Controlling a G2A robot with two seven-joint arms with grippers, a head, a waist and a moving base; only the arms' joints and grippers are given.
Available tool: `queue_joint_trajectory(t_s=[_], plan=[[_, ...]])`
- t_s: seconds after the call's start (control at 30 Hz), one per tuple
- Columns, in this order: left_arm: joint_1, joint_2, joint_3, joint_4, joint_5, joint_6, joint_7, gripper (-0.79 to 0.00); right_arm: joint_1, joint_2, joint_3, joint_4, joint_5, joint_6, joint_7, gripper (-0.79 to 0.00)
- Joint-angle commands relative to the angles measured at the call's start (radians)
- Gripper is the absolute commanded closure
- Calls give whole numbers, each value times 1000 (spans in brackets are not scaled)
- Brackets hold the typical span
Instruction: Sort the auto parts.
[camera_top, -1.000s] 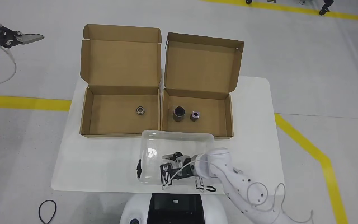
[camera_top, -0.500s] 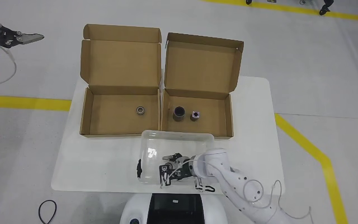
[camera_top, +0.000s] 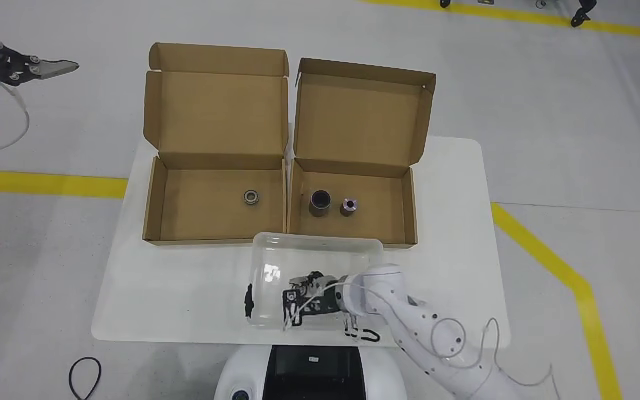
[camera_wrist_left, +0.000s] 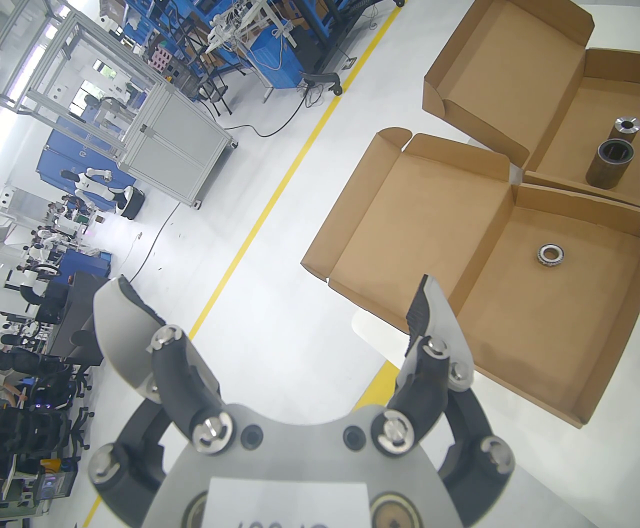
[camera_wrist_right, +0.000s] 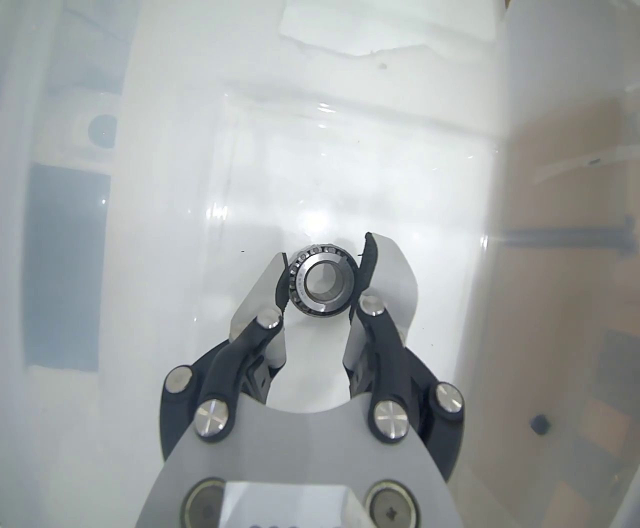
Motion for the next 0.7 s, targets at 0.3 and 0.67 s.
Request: queue_joint_trajectory(t_s=[0.3,0.67], plan=[[0,0,0,0,0,0,0,-785,-36,30,98,-73,14,54,-120,0],[0,0,0,0,0,0,0,-785,37,28,116,-96,127,9,-252,0]])
